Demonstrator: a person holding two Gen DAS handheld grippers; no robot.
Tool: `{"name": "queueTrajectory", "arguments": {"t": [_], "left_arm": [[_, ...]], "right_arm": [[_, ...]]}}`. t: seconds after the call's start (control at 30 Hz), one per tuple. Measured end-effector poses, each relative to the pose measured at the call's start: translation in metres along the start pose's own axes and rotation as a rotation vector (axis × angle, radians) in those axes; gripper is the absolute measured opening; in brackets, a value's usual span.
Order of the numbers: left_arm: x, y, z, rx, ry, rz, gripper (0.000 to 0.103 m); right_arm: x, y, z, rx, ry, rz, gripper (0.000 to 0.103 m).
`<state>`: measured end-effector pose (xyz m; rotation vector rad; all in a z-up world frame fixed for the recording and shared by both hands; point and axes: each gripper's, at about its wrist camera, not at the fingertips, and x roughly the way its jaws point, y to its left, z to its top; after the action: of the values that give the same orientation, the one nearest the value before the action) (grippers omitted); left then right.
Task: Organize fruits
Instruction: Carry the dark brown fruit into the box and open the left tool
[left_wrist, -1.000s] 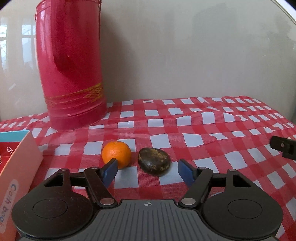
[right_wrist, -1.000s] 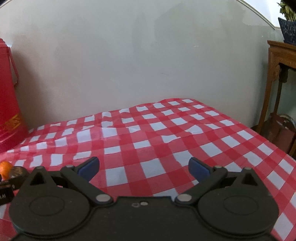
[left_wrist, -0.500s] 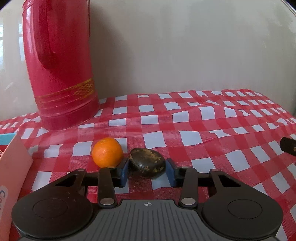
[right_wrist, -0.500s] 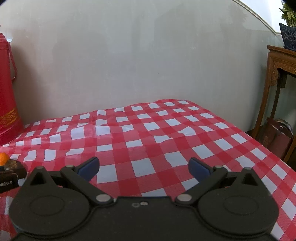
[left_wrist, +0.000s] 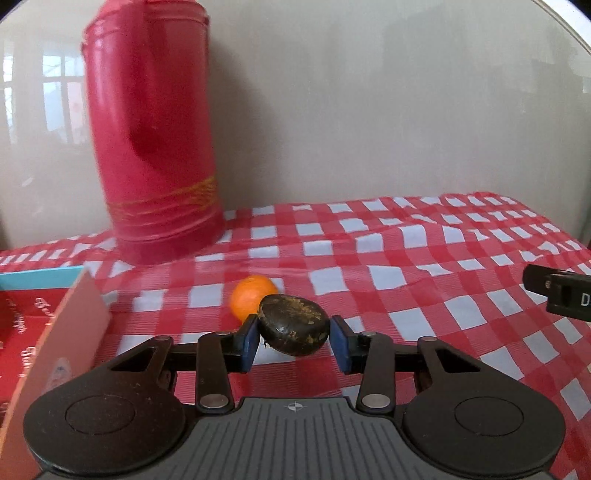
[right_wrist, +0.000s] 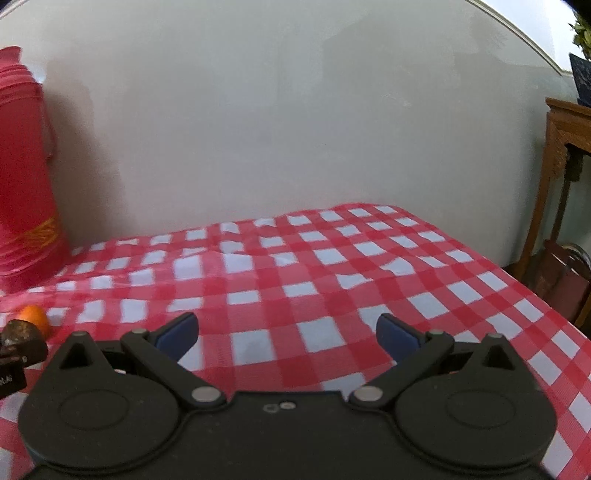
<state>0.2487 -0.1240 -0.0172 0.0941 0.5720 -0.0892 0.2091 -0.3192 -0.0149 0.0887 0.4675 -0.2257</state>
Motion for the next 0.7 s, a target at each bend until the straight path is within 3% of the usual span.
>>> {"name": "queueTrajectory", "arguments": {"t": [0.43,0.7], "left_arm": [[-0.053,0.052,0.012,-0.038,-0.095,0.036,0.041],[-0.075,0.093,0.009,-0.07,-0.113,0.086,0.041]], "right_arm": [[-0.019,0.066,0.01,-0.065,-0.034,0.079,0.097],[-0.032,0.104,0.011,-0.096,-0.049,0.132,0.097]]}}
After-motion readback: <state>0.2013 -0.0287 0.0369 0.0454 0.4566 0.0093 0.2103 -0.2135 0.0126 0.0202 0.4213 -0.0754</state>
